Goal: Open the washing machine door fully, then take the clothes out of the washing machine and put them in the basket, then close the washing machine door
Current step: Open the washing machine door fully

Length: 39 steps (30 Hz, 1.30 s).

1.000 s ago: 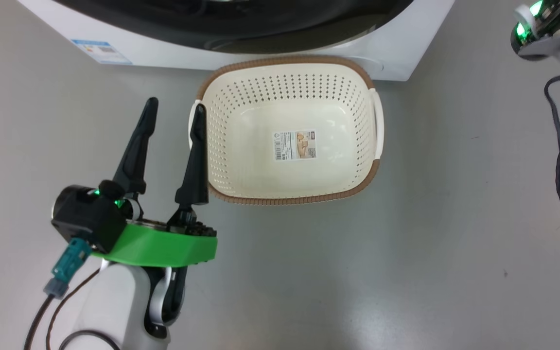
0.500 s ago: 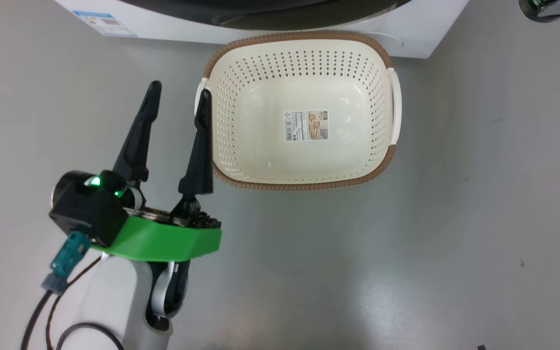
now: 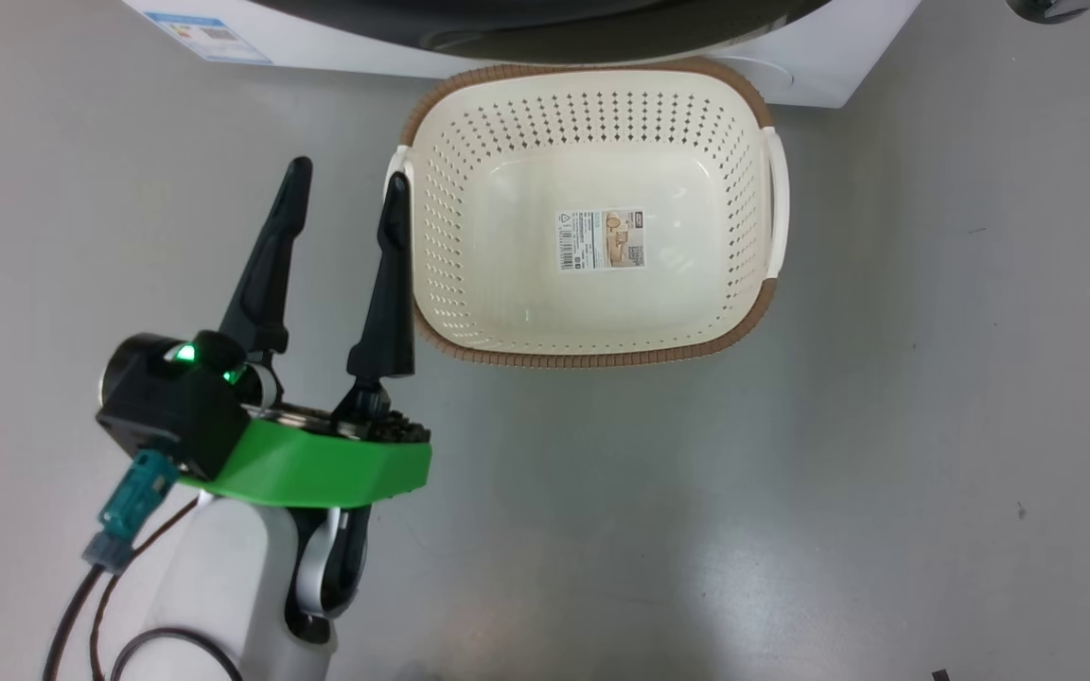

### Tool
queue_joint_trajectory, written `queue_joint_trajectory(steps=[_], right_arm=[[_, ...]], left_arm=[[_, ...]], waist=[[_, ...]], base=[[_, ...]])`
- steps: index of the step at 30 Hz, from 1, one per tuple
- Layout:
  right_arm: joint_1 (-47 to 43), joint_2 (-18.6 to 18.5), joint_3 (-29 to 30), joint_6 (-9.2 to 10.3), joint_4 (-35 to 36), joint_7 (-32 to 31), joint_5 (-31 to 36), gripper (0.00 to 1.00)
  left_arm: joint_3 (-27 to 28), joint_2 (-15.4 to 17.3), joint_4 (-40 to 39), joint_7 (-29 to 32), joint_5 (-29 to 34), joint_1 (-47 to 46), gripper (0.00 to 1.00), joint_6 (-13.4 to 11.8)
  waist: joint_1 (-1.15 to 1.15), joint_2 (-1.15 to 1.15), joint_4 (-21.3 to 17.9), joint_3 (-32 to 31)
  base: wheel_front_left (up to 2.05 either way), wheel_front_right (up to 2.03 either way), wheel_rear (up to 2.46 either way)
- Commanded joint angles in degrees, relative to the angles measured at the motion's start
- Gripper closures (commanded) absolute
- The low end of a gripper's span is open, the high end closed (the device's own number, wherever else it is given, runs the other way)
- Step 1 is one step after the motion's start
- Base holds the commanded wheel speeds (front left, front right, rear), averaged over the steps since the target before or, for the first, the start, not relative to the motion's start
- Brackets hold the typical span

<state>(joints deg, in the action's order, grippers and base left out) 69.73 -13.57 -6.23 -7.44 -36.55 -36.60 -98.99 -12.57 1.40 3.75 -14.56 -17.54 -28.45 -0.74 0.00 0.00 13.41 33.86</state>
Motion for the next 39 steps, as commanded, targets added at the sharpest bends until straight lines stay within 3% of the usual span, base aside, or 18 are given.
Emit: queue_joint_trajectory(steps=[1,20,39], right_arm=[[0.62,2.15,-1.03,-0.05,2.05,-1.33,0.13,1.00],[-5.21,4.07,-3.57,-0.05,4.74,-6.96,0.24,1.00],[-14.36,7.18,-6.18,-0.05,3.74,-8.38,2.41,1.00]], left_arm=[[1.67,1.48,-1.59,-0.44,0.71,-0.42,0.00,-0.53],[1.72,1.48,-0.28,-0.44,0.82,0.01,0.00,-0.99],[2.16,1.48,2.29,-0.44,1.58,4.24,0.00,-0.61]], waist=[[0.00,0.00,-0.20,-0.03],[0.00,0.00,-2.05,-3.01],[0.00,0.00,-3.78,-11.98]], base=[[0.00,0.00,0.00],[0.00,0.00,0.00],[0.00,0.00,0.00]])
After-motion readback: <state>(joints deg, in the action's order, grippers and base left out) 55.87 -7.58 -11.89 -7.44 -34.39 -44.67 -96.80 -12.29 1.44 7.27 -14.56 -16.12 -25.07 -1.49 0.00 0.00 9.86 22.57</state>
